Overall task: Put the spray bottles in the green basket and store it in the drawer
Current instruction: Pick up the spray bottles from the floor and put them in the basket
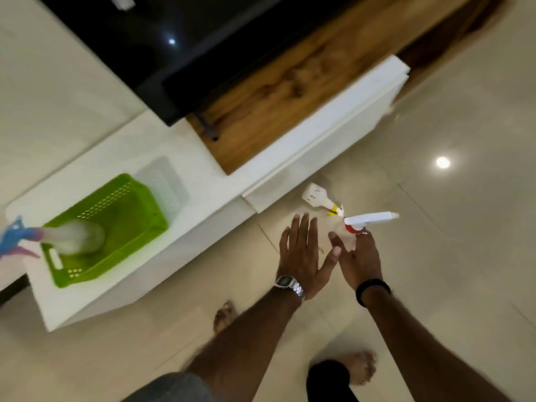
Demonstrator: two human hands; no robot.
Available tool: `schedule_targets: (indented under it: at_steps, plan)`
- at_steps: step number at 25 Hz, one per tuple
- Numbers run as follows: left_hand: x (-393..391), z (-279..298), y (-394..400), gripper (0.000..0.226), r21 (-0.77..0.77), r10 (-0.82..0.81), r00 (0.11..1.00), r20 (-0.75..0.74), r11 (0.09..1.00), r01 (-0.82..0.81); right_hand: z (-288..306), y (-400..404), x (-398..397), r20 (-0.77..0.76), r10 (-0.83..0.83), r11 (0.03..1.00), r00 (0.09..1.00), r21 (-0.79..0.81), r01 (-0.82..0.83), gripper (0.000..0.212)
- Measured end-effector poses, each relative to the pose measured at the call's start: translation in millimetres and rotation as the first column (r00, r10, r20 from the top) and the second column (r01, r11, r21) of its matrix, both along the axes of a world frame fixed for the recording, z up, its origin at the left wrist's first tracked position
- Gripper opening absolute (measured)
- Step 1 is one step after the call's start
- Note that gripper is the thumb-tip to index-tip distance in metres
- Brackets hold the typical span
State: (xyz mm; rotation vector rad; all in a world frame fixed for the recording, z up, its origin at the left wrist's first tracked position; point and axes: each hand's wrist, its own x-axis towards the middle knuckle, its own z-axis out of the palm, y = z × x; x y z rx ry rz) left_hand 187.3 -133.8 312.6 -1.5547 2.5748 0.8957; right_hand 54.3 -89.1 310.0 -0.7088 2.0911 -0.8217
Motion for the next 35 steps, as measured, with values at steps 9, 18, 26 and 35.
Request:
schedule_targets:
  at_steps: [9, 18, 26, 35]
  plan:
    - [264, 73, -122, 0.079, -0.239, 0.378, 0.925, -0.038, 0.895, -0.376, 103, -185, 215, -0.074, 0.376, 0.857, 0.924, -0.351, -0.377, 0.051]
    - [434, 48, -100, 0.073, -0.232, 0.471, 0.874, 0.119, 0.869, -0.437, 79, -255, 400, -0.272, 0.727, 0.586, 0.631, -0.232, -0.776, 0.047]
    - [471, 25, -93, 0.078, -0.194, 0.365, 0.916, 0.168, 0.923, -0.332, 32, -270, 439, -0.332, 0.768, 0.572, 0.548, -0.030, -0.820, 0.045]
    - [427, 38, -60, 0.081, -0.184, 0.415, 0.902, 0.119, 0.902, -0.390, 43, -246, 417, -0.276, 0.764, 0.612, 0.583, 0.023, -0.791, 0.081]
